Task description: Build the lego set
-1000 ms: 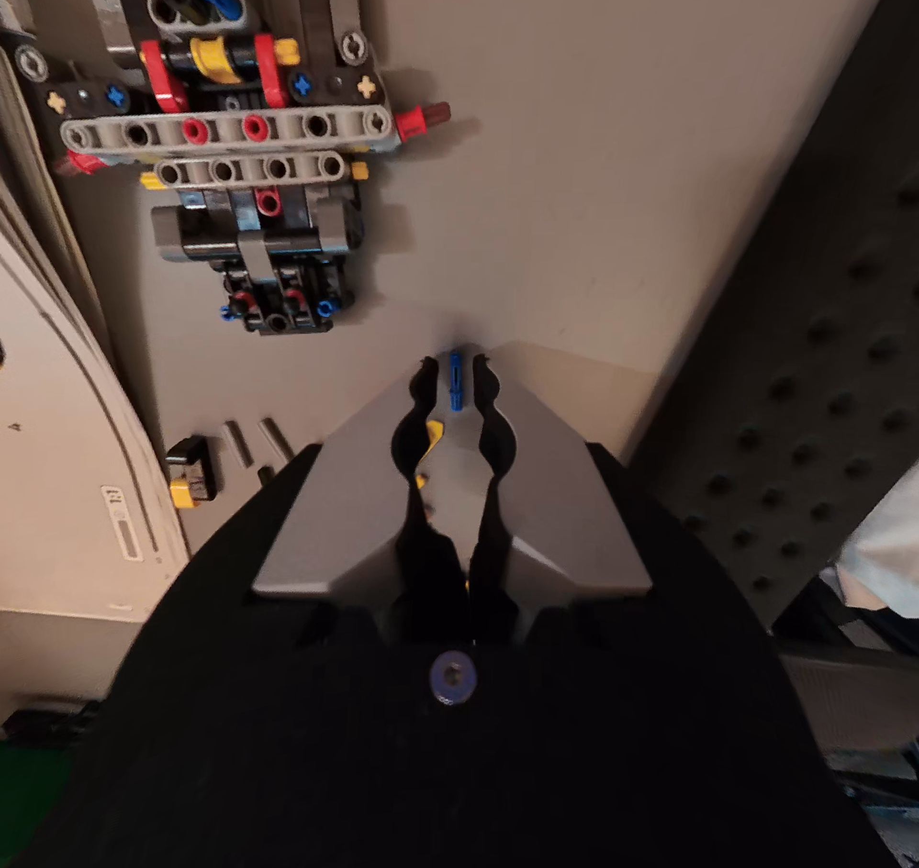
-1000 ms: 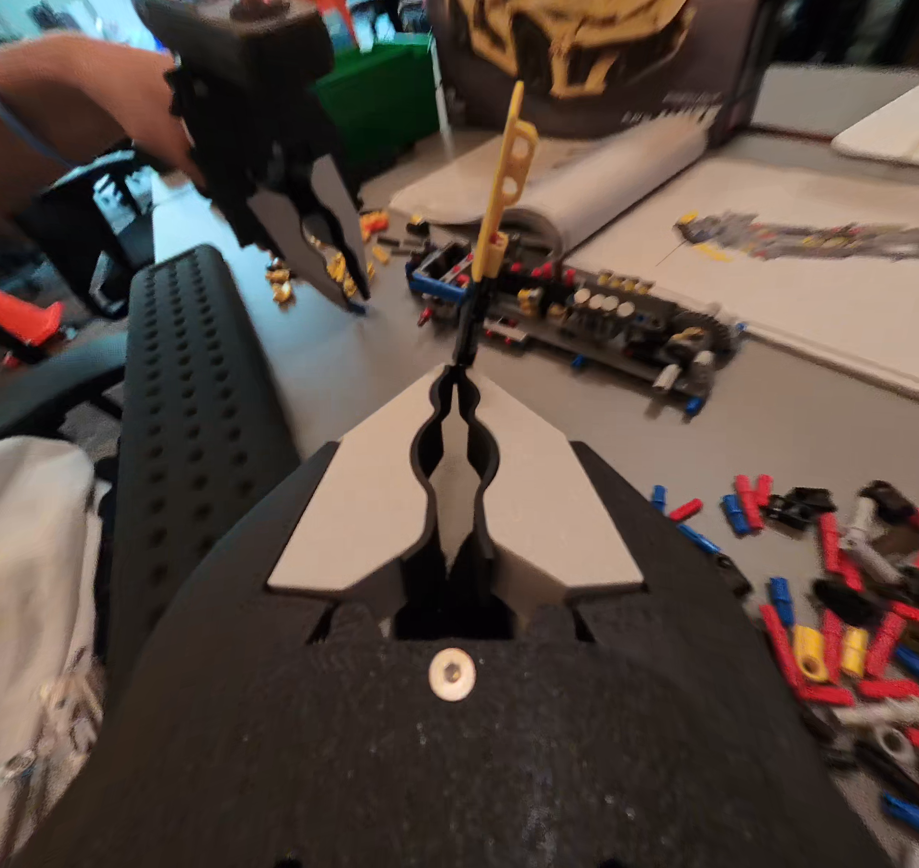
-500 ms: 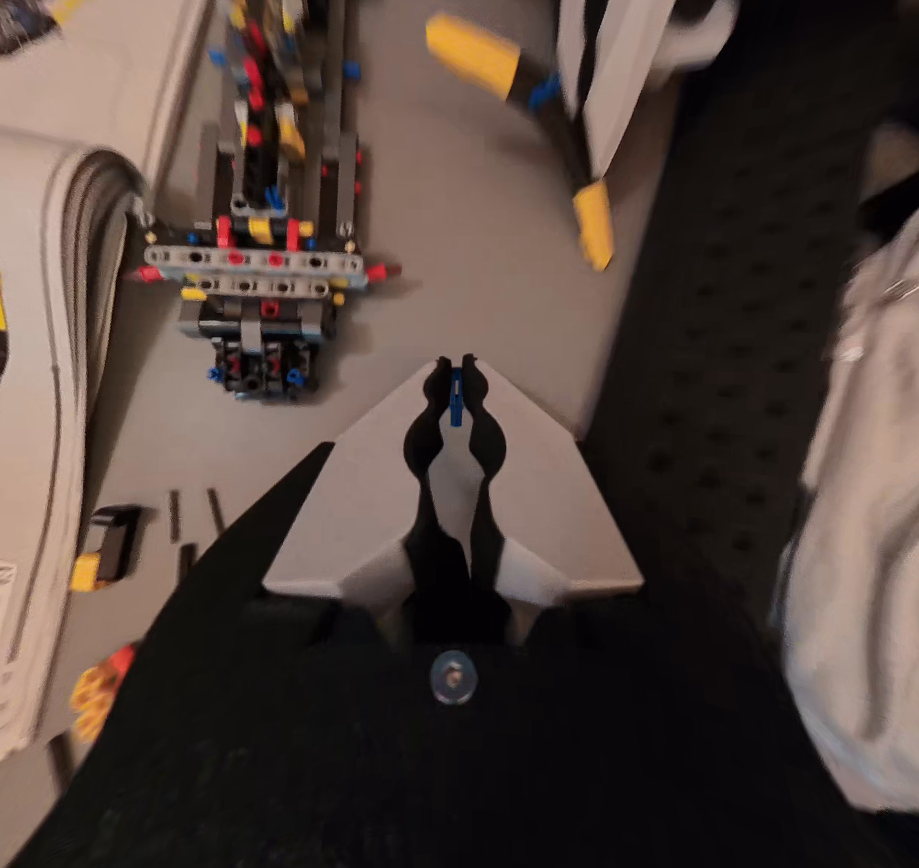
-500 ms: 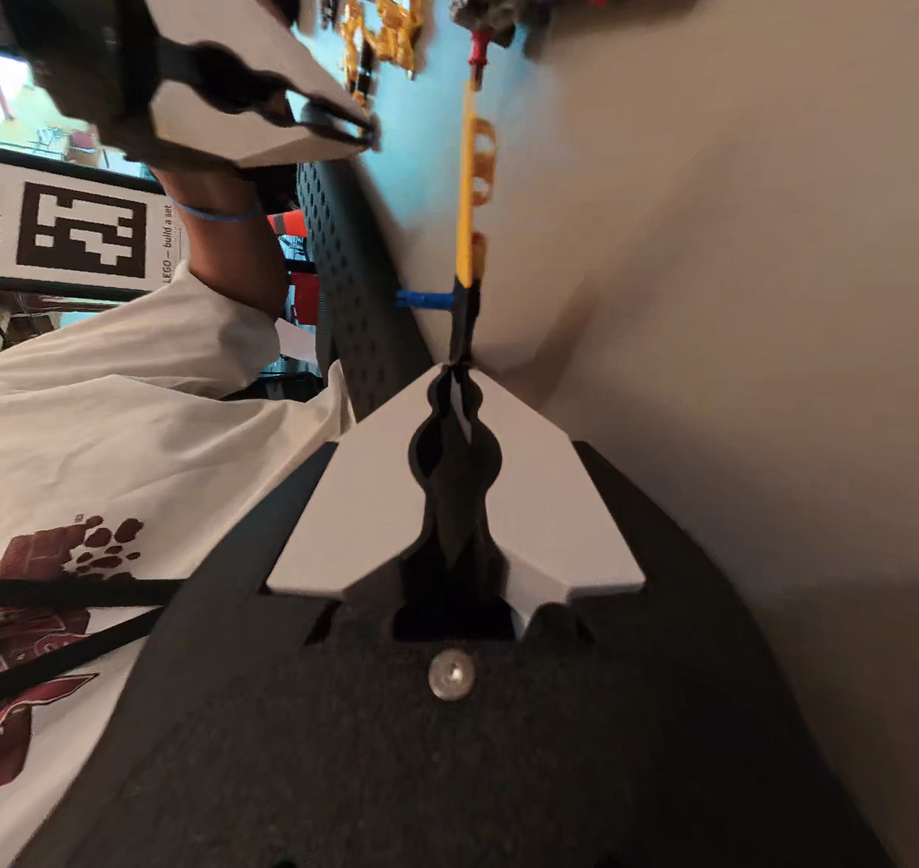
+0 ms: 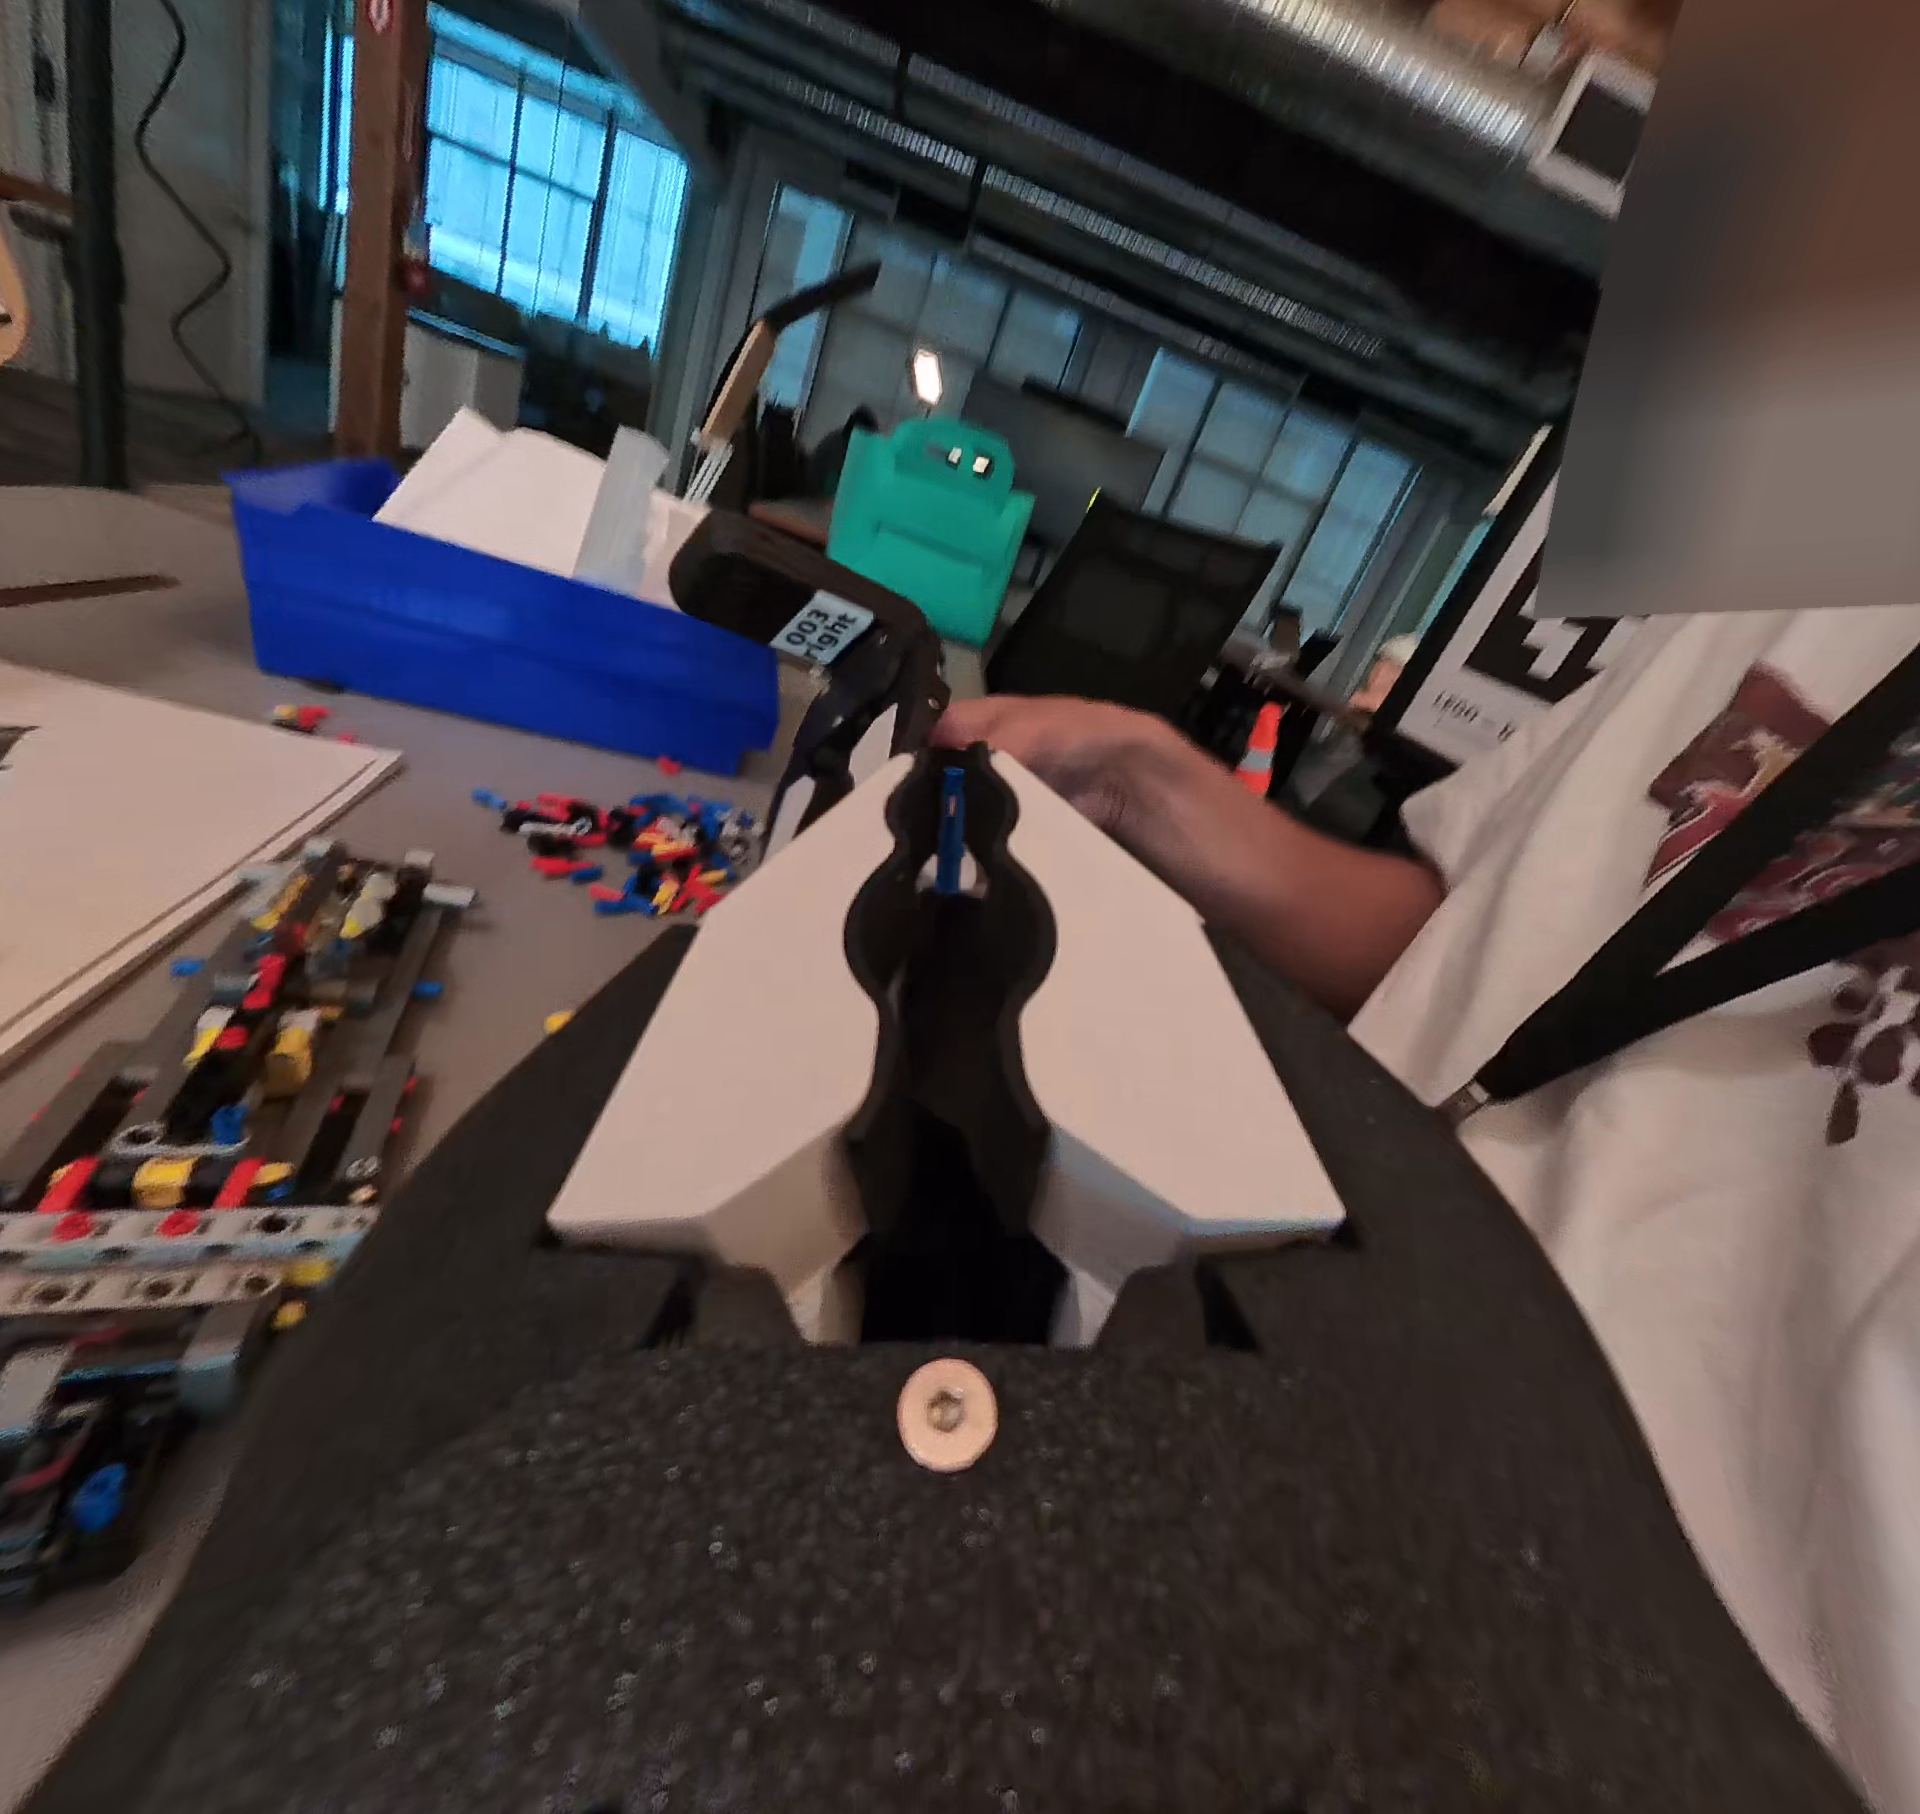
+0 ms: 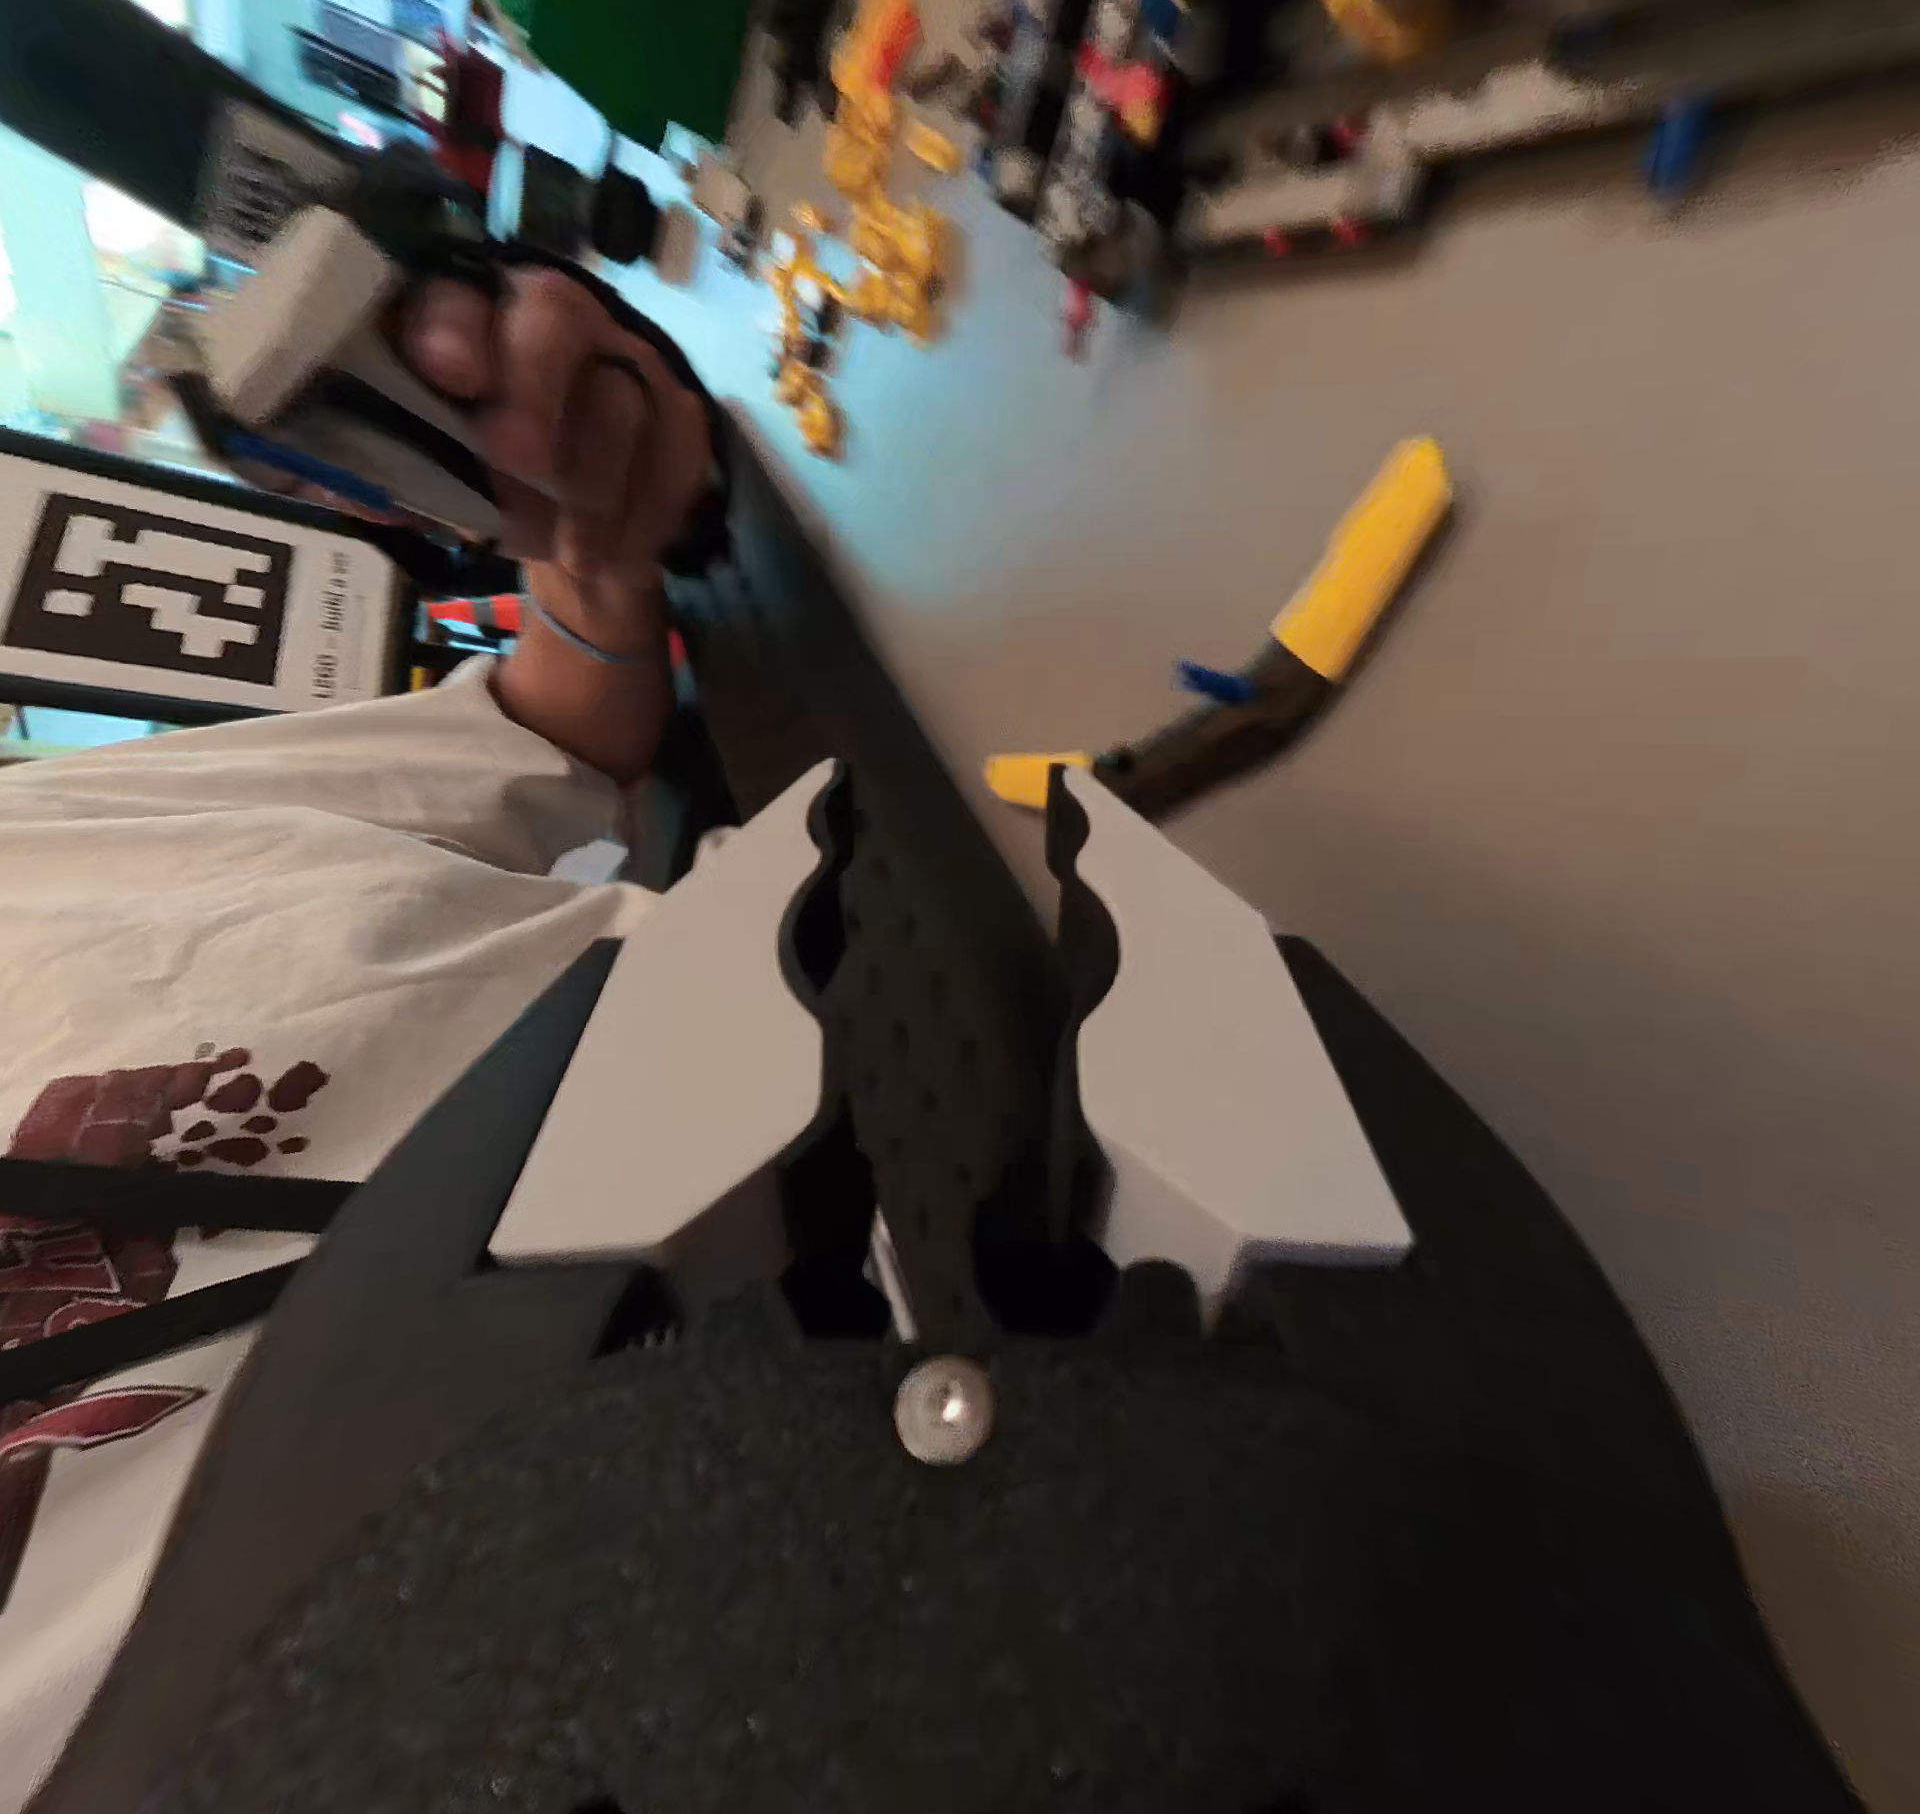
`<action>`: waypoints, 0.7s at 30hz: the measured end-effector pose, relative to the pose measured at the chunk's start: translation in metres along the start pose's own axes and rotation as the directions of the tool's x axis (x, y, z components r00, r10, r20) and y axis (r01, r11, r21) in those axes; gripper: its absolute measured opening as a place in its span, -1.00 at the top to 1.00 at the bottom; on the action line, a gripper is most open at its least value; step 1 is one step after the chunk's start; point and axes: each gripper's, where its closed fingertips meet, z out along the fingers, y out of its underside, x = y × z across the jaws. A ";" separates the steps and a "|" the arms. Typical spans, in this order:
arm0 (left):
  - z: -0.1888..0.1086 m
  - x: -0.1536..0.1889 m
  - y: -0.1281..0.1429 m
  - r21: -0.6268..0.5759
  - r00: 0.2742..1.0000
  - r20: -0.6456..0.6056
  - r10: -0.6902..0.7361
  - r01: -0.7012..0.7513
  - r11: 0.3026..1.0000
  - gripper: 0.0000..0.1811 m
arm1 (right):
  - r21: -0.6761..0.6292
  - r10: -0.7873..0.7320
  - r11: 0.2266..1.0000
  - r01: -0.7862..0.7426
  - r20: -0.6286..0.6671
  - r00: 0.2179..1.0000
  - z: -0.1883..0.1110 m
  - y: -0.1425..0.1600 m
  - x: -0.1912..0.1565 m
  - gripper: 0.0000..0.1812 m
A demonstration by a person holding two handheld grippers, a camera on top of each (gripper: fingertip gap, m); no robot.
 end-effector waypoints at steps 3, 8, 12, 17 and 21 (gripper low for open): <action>0.007 0.006 -0.009 0.077 0.995 -0.052 -0.085 0.089 0.993 0.98 | 0.162 -0.265 0.958 0.236 0.192 0.945 0.013 -0.021 -0.065 0.65; 0.015 0.006 -0.010 0.100 0.987 -0.042 -0.154 0.157 0.982 0.98 | 0.362 -0.614 0.747 0.558 0.052 0.788 0.041 -0.030 -0.108 0.71; 0.015 0.005 -0.005 0.093 0.986 -0.030 -0.162 0.165 0.982 0.98 | 0.458 -0.614 0.733 0.503 0.128 0.779 0.028 -0.035 -0.124 0.82; 0.016 0.006 0.002 0.062 0.987 -0.027 -0.158 0.160 0.985 0.98 | 0.402 -0.612 0.745 0.533 0.092 0.785 0.029 -0.031 -0.116 0.97; 0.010 0.007 0.020 -0.098 0.998 -0.005 -0.063 0.062 0.993 0.98 | 0.293 -0.638 0.741 0.604 0.028 0.770 0.022 -0.021 -0.103 0.98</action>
